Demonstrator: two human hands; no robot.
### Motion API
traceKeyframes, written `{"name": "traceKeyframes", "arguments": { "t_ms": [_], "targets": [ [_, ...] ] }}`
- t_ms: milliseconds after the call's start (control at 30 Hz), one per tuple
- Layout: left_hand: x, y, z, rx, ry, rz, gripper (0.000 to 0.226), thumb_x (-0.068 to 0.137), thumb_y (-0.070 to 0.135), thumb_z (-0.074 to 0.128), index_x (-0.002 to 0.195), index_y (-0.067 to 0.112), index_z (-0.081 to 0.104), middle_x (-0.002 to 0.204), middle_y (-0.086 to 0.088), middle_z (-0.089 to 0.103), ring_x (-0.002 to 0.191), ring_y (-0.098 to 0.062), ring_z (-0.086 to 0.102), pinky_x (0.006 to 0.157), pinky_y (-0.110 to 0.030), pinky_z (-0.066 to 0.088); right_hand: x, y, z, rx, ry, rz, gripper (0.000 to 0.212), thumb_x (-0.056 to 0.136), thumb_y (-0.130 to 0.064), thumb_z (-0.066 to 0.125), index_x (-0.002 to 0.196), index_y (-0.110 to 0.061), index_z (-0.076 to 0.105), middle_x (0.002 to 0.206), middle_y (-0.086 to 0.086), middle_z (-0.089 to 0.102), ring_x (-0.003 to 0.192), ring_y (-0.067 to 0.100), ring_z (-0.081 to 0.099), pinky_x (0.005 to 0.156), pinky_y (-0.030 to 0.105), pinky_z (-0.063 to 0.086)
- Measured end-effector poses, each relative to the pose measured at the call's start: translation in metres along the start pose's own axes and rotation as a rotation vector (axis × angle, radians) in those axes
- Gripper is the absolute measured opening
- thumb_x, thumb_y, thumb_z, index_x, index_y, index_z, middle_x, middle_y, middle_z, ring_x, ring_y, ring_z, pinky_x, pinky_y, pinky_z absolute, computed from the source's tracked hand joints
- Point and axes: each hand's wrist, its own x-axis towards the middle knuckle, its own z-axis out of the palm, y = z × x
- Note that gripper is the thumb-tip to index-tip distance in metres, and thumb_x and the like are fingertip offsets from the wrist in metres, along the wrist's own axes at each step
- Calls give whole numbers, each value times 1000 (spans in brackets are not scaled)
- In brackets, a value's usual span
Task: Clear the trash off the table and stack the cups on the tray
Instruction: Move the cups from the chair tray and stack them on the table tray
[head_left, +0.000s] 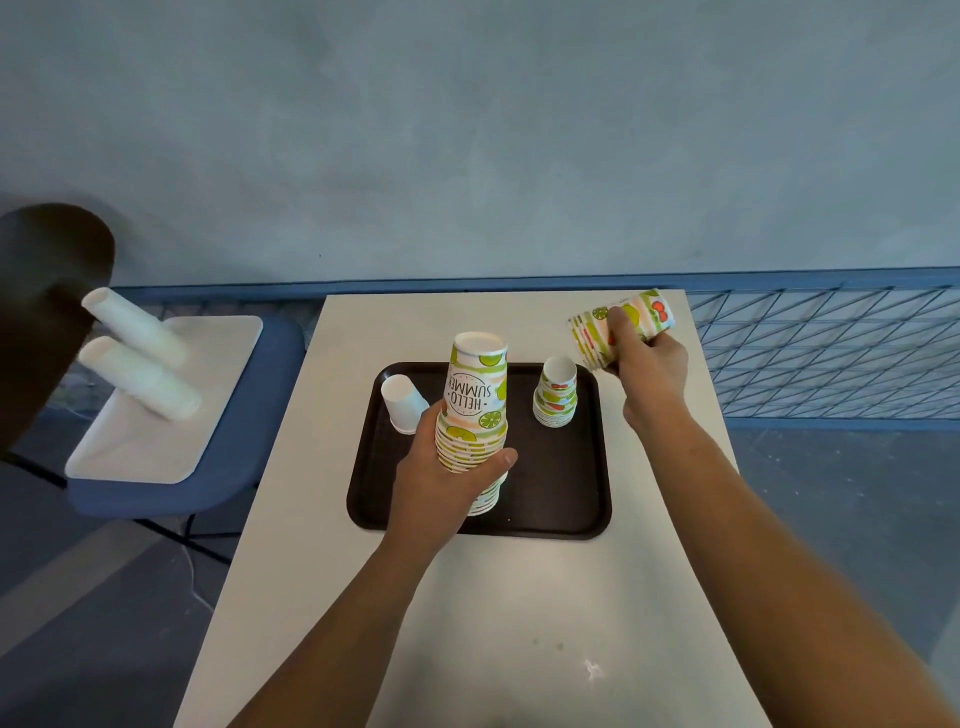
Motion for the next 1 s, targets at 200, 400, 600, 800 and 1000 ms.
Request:
{"name": "traceKeyframes", "arguments": {
  "t_ms": [200, 400, 600, 800, 1000],
  "targets": [
    [11, -7, 2, 8, 4, -16, 80, 72, 47, 90, 140, 43, 47, 119, 26, 67, 109, 6, 64, 92, -19, 50, 29, 27, 14, -459, 23, -267, 52, 77, -50, 80, 116, -21, 65, 105, -7, 70, 93, 8, 67, 86, 30, 57],
    [18, -7, 4, -4, -1, -28, 78, 74, 43, 90, 140, 41, 48, 121, 24, 68, 111, 3, 65, 95, -21, 51, 45, 66, 29, -707, -90, -399, 50, 75, -46, 81, 107, -14, 60, 101, 0, 66, 92, 19, 63, 77, 33, 52],
    [19, -7, 1, -18, 3, -32, 75, 74, 43, 90, 136, 46, 50, 119, 28, 68, 110, 4, 66, 97, -26, 52, 54, 97, 26, -876, -157, -372, 55, 78, -41, 82, 115, -9, 59, 112, 9, 65, 103, 30, 63, 86, 41, 53],
    [14, -4, 1, -13, 2, -31, 69, 75, 42, 90, 130, 51, 50, 116, 32, 68, 108, 8, 65, 92, -21, 50, 55, 103, 20, -891, -235, -312, 72, 79, -35, 84, 137, -12, 49, 132, 10, 61, 121, 32, 58, 99, 44, 51],
    [6, -1, 4, -3, 1, -16, 74, 73, 44, 90, 134, 47, 49, 114, 36, 66, 106, 12, 64, 90, -19, 50, 36, 81, 9, -842, -178, -357, 75, 87, -26, 74, 151, -13, 35, 145, 12, 48, 134, 31, 46, 106, 45, 46]
  ]
}}
